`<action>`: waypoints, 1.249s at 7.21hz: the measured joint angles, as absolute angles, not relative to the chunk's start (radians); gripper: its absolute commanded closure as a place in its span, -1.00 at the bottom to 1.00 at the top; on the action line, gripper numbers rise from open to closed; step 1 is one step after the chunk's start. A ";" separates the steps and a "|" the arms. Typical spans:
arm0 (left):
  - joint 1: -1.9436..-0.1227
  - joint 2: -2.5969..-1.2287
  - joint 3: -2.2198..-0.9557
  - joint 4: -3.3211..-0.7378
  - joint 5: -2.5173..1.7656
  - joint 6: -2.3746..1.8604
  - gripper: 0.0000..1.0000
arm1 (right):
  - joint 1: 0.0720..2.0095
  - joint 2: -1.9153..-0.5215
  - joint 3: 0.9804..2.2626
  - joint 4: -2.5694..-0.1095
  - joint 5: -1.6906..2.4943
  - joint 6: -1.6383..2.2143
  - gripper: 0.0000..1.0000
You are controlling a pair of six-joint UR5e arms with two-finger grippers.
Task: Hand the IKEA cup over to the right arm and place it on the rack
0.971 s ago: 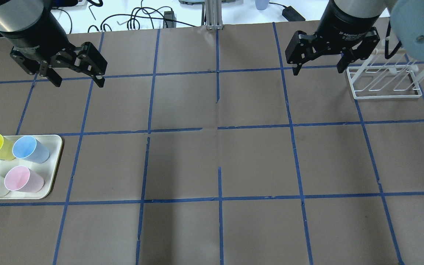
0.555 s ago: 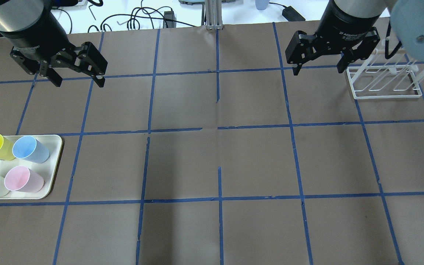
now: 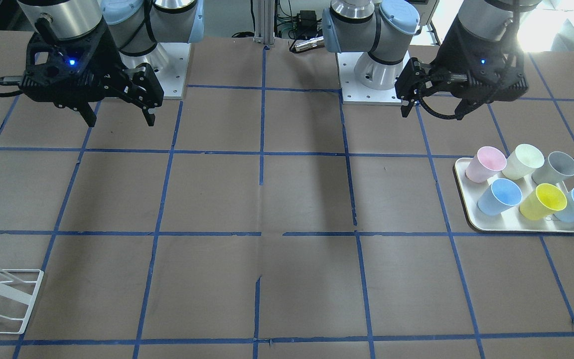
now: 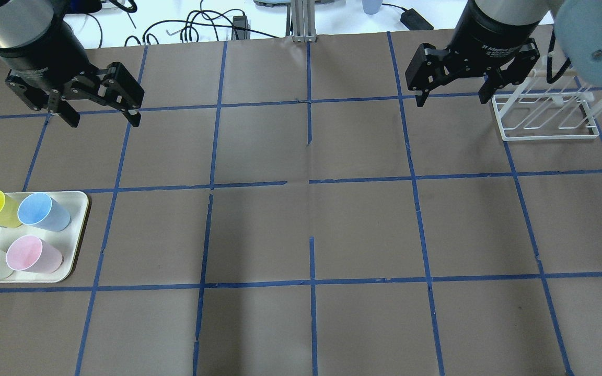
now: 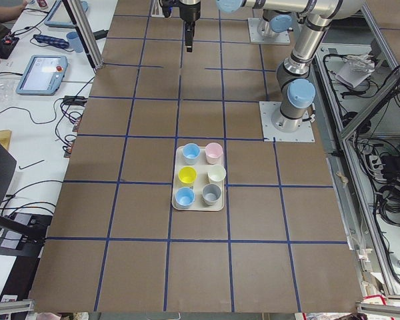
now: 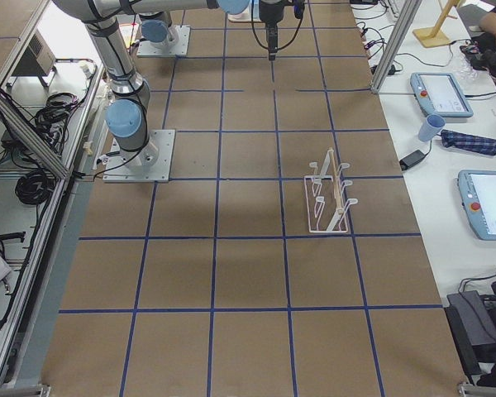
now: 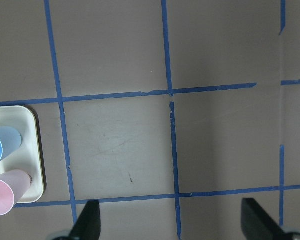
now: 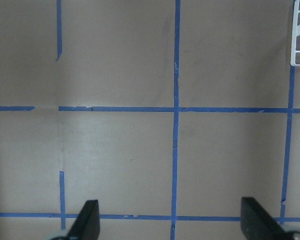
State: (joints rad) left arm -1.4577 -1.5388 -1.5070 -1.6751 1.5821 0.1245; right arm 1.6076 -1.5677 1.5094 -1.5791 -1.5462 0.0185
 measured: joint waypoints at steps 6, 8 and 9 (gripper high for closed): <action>-0.838 -1.553 -1.669 -1.595 1.580 0.634 -1.00 | 1.606 -1.568 1.509 -1.579 -1.546 0.018 -1.00; -0.698 -1.588 -1.799 -1.408 1.587 0.778 -1.00 | 1.605 -1.567 1.508 -1.579 -1.546 0.018 -1.00; -0.647 -1.604 -1.861 -1.308 1.588 0.845 -1.00 | 1.605 -1.567 1.508 -1.579 -1.546 0.018 -1.00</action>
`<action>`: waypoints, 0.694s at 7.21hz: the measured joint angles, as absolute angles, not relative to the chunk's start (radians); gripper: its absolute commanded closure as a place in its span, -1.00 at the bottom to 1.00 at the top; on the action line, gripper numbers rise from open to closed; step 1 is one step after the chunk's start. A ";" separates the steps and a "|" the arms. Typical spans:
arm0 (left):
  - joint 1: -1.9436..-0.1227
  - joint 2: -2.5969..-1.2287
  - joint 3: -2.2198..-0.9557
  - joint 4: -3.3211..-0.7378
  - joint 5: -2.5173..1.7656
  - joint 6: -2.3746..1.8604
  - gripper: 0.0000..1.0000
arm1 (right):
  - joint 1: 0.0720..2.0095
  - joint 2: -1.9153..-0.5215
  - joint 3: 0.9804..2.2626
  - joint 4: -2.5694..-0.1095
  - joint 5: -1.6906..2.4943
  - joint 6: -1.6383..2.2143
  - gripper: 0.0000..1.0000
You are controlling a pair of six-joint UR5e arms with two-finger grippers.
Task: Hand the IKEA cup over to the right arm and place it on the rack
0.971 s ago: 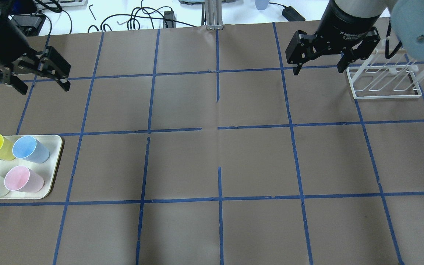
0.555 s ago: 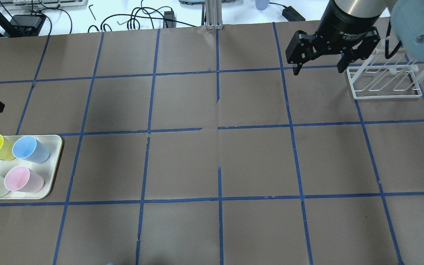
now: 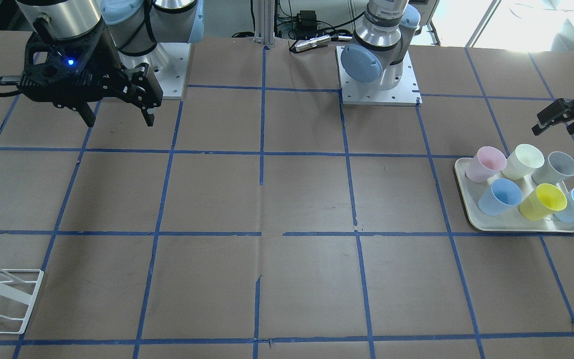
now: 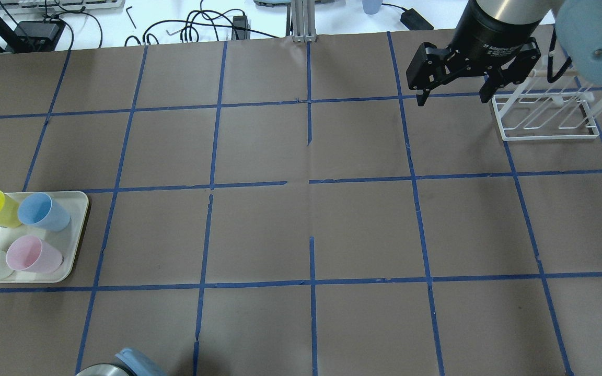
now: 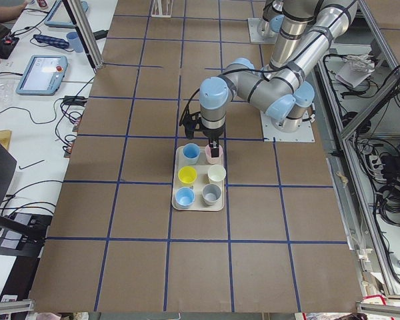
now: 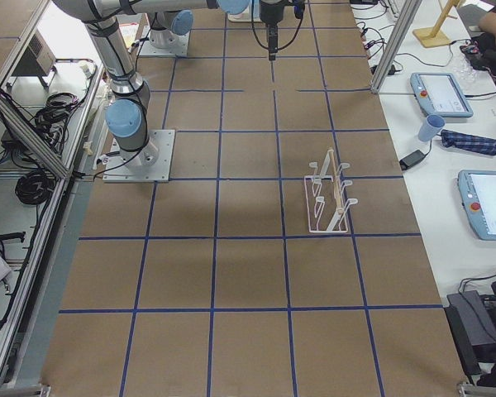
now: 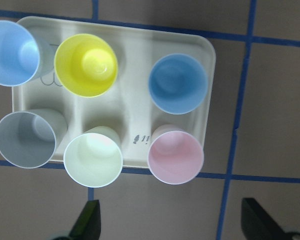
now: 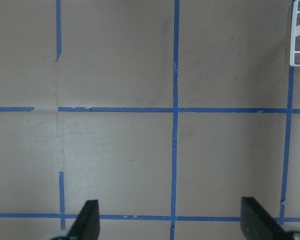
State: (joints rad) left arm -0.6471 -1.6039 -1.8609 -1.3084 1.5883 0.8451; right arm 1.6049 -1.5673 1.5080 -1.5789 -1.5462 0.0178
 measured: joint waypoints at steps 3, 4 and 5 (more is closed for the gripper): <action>-0.546 -1.682 -1.960 -1.097 1.581 1.024 -0.97 | 1.605 -1.567 1.508 -1.580 -1.546 0.018 -1.00; -0.530 -1.710 -1.965 -1.075 1.579 1.030 -0.97 | 1.606 -1.567 1.508 -1.579 -1.546 0.017 -1.00; -0.523 -1.735 -1.968 -1.050 1.578 1.014 -0.97 | 1.606 -1.567 1.508 -1.579 -1.546 0.017 -1.00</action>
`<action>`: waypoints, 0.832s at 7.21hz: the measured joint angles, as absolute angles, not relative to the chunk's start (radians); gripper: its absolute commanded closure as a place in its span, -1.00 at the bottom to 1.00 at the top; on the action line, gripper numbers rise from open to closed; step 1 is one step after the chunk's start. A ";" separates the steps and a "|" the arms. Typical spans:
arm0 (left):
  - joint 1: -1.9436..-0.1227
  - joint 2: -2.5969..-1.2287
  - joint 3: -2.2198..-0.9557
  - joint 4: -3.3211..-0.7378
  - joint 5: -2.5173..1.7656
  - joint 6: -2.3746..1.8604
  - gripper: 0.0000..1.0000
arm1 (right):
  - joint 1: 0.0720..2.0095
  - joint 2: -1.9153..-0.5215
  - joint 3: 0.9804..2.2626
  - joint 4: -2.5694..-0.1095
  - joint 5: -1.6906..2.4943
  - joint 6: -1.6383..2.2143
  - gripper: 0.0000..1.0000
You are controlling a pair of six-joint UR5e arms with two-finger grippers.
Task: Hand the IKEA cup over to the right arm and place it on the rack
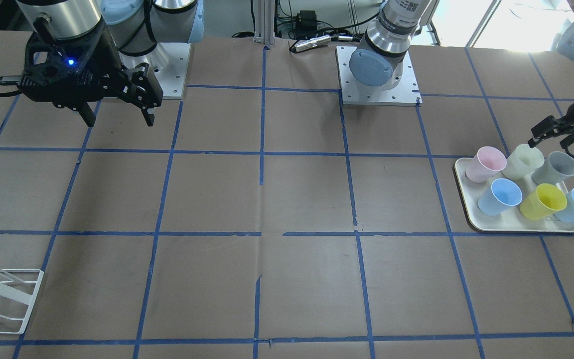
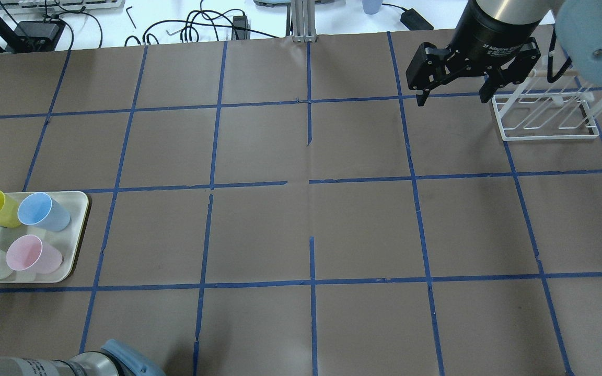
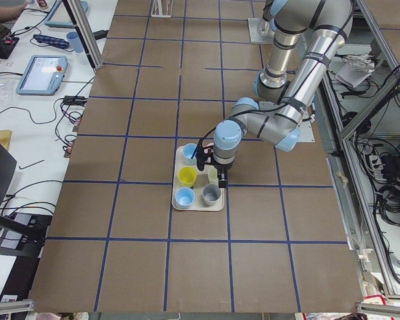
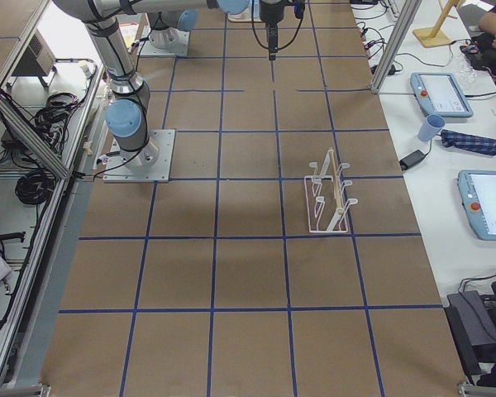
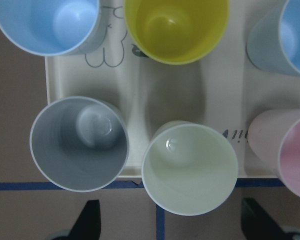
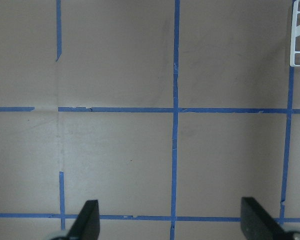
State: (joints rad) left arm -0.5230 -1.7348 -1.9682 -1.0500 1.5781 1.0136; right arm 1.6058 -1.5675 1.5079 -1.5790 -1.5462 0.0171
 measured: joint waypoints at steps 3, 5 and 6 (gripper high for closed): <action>-0.517 -1.777 -1.970 -0.996 1.582 0.977 -0.91 | 1.605 -1.568 1.508 -1.577 -1.546 0.015 -1.00; -0.517 -1.800 -1.969 -0.982 1.582 0.982 -0.88 | 1.605 -1.568 1.508 -1.577 -1.546 0.014 -1.00; -0.517 -1.811 -1.969 -0.980 1.581 0.979 -0.80 | 1.605 -1.568 1.508 -1.577 -1.546 0.014 -1.00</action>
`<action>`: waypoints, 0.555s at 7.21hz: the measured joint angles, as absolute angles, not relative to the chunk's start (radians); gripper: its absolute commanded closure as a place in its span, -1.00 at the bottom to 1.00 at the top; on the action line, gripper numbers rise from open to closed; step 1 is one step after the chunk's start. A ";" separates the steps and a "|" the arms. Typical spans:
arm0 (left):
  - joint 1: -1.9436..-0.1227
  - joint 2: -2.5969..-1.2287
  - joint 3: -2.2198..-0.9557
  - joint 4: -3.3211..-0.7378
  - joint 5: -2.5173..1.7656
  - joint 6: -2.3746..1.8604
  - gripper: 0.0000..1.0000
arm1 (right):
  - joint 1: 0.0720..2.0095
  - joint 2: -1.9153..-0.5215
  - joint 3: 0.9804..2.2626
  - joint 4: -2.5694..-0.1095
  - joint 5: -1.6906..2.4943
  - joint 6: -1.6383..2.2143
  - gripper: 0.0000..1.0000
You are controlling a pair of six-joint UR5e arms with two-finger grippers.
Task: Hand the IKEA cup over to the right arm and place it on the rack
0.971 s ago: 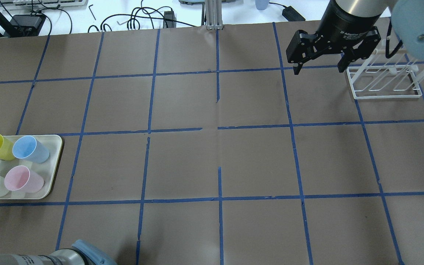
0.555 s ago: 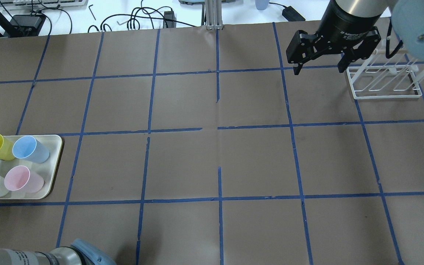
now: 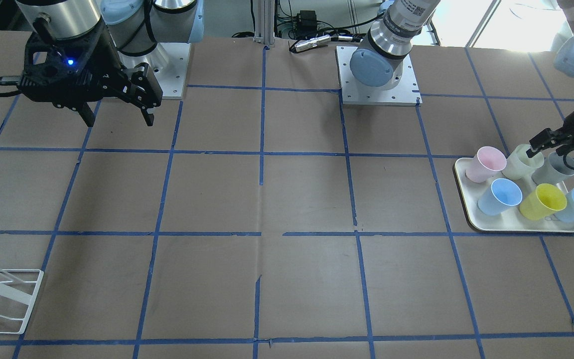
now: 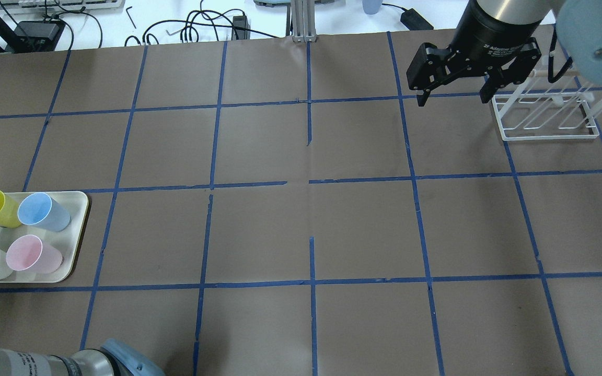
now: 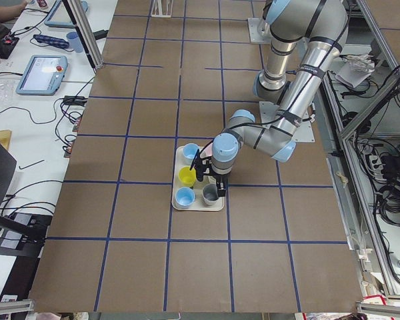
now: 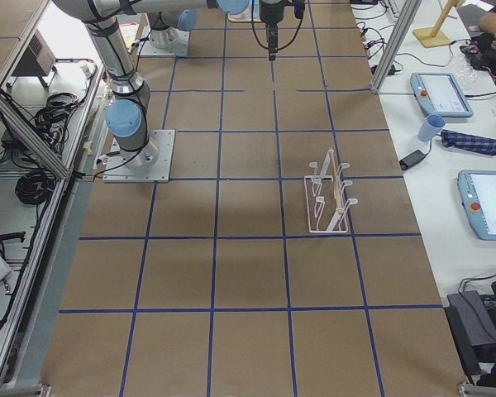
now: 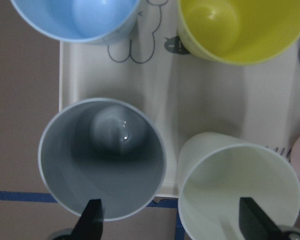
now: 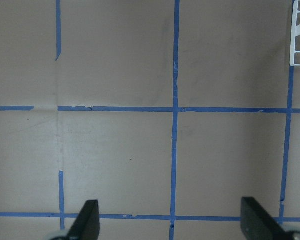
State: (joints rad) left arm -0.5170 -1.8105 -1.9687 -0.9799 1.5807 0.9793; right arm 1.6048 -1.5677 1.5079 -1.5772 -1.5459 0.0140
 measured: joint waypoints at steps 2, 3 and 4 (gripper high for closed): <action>-0.517 -1.818 -1.969 -0.978 1.581 0.979 -0.77 | 1.604 -1.568 1.508 -1.577 -1.546 0.014 -1.00; -0.518 -1.814 -1.967 -0.977 1.584 0.981 -0.77 | 1.604 -1.568 1.508 -1.577 -1.545 0.014 -1.00; -0.520 -1.807 -1.966 -0.978 1.588 0.982 -0.78 | 1.604 -1.568 1.508 -1.578 -1.545 0.014 -1.00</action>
State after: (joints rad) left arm -0.5197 -1.8070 -1.9662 -0.9780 1.5879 0.9816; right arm 1.6044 -1.5677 1.5079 -1.5783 -1.5449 0.0138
